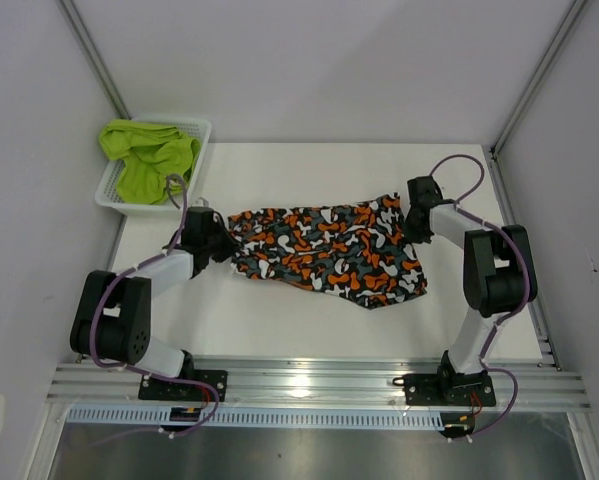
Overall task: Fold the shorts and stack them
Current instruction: Fold the shorts
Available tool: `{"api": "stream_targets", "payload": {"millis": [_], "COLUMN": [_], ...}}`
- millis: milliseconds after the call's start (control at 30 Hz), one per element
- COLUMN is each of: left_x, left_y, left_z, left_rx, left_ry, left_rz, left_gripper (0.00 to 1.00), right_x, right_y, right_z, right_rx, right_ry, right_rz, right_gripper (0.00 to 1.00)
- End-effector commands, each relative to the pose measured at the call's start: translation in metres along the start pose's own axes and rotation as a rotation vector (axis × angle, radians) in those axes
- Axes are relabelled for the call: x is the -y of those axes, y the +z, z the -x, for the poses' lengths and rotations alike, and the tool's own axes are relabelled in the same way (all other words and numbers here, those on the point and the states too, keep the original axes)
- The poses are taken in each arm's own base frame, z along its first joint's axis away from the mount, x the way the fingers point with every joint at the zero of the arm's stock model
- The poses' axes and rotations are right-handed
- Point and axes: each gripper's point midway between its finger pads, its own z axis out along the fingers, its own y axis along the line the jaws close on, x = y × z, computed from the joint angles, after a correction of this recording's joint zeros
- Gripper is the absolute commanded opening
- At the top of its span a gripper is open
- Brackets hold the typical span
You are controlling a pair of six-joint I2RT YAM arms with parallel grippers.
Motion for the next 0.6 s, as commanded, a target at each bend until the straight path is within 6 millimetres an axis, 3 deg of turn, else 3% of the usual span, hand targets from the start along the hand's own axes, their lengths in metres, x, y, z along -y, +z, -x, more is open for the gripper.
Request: {"api": "stream_targets", "payload": {"millis": [0, 100, 200, 233, 267, 300, 367, 400, 567], "left_x": [-0.008, -0.009, -0.009, -0.008, -0.009, -0.011, -0.009, -0.008, -0.008], "left_y": [-0.006, -0.006, -0.005, -0.005, -0.005, -0.005, -0.006, -0.006, -0.006], "left_z": [0.028, 0.029, 0.029, 0.029, 0.029, 0.027, 0.029, 0.029, 0.028], "left_rx": [0.112, 0.115, 0.117, 0.116, 0.116, 0.111, 0.116, 0.116, 0.113], "left_ry": [-0.02, -0.02, -0.021, -0.02, -0.02, -0.017, -0.016, -0.015, -0.012], "left_rz": [0.028, 0.033, 0.033, 0.03, 0.032, 0.034, 0.03, 0.028, 0.027], "left_gripper": [0.0, 0.0, 0.0, 0.0, 0.0, 0.0, 0.0, 0.0, 0.0], "right_x": [0.03, 0.019, -0.003, -0.01, -0.014, -0.015, -0.017, -0.016, -0.017], "right_y": [-0.017, -0.027, -0.039, -0.042, -0.044, -0.045, -0.044, -0.043, -0.038], "right_z": [0.026, 0.03, 0.034, 0.033, 0.034, 0.033, 0.032, 0.031, 0.022], "right_rx": [0.096, 0.115, 0.12, 0.113, 0.111, 0.104, 0.095, 0.091, 0.06], "right_ry": [0.046, 0.06, 0.066, 0.064, 0.062, 0.061, 0.06, 0.06, 0.058], "right_rz": [-0.091, -0.018, 0.115, 0.157, 0.177, 0.188, 0.196, 0.193, 0.202], "right_gripper": [0.0, 0.02, 0.14, 0.27, 0.31, 0.31, 0.21, 0.2, 0.31]}}
